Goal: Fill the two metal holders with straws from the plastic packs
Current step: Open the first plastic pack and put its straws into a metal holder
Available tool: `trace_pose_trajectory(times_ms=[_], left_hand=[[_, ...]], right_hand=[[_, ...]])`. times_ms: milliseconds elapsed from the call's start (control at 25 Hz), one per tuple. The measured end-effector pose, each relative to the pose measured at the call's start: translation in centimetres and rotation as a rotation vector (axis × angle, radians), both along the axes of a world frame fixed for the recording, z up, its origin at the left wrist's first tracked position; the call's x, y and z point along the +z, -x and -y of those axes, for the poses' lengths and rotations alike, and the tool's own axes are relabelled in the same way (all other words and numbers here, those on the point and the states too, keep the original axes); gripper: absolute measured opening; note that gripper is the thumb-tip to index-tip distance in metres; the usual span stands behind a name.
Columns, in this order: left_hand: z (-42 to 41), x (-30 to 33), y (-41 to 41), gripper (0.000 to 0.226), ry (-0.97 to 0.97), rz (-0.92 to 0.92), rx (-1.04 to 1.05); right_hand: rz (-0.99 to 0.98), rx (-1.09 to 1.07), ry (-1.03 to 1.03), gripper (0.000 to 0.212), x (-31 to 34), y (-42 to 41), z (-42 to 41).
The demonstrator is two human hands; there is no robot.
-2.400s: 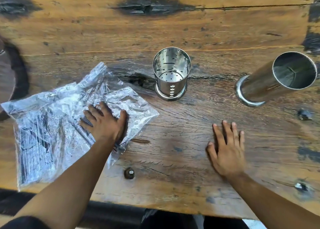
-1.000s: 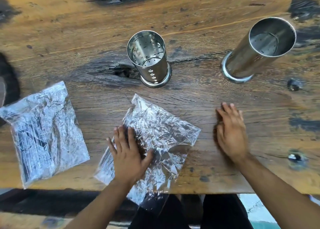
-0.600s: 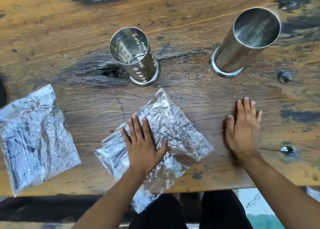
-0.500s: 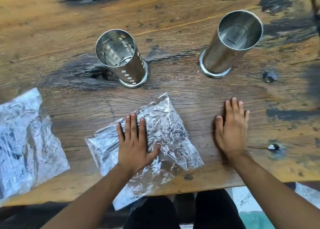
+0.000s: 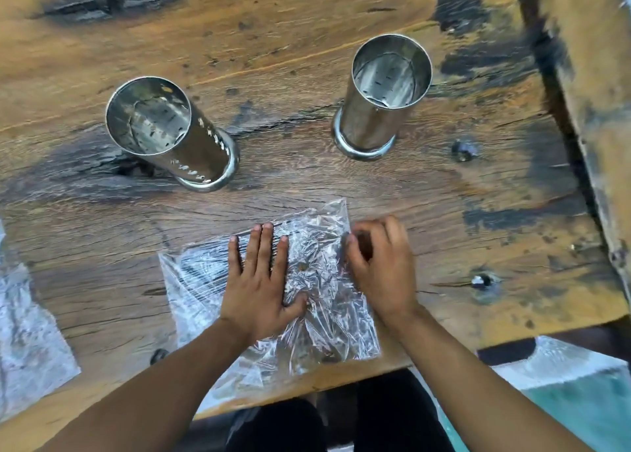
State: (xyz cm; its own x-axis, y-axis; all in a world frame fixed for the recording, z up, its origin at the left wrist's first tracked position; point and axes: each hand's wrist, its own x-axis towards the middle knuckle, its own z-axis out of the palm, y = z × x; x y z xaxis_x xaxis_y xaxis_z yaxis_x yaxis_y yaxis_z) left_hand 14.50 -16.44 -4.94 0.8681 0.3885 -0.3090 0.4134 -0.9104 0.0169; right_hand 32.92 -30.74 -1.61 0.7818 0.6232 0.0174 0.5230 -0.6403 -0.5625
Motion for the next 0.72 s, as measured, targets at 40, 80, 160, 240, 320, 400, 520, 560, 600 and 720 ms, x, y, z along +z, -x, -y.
trace_pose_trajectory(times_ms=[40, 80, 160, 240, 320, 400, 520, 560, 600, 720], left_hand=[[0.0, 0.2, -0.1, 0.104, 0.003, -0.006, -0.005], [0.0, 0.3, -0.2, 0.104, 0.010, -0.010, -0.006], [0.0, 0.3, -0.2, 0.103, 0.027, -0.018, -0.002], [0.0, 0.4, -0.3, 0.104, 0.023, -0.027, -0.002], [0.0, 0.6, -0.3, 0.104, 0.022, -0.042, 0.001], [-0.1, 0.6, -0.3, 0.103, 0.023, -0.044, 0.006], [0.0, 0.8, -0.5, 0.103, 0.028, -0.046, 0.004], [0.0, 0.7, -0.4, 0.103, 0.026, -0.049, 0.001], [0.0, 0.7, -0.4, 0.103, 0.025, -0.050, 0.001], [0.0, 0.8, -0.4, 0.102, 0.031, -0.036, 0.001]], right_hand=[[-0.033, 0.040, 0.047, 0.022, 0.4, 0.9, -0.6], [-0.094, 0.050, 0.117, 0.027, 0.4, 1.5, -1.1], [-0.196, 0.002, 0.241, 0.035, -0.2, 2.2, -1.5], [-0.236, -0.038, 0.300, 0.036, -0.5, 1.8, -1.6], [-0.269, -0.047, 0.320, 0.036, -0.3, 1.3, -1.9], [-0.311, -0.044, 0.332, 0.034, 0.1, 0.8, -2.2], [-0.322, 0.005, 0.321, 0.018, 0.3, -0.4, -2.0], [-0.324, 0.028, 0.313, 0.014, 0.4, -0.6, -2.0], [-0.326, 0.048, 0.314, 0.013, 0.6, -0.6, -1.9], [-0.339, 0.091, 0.362, 0.014, 1.1, -0.7, -2.1]])
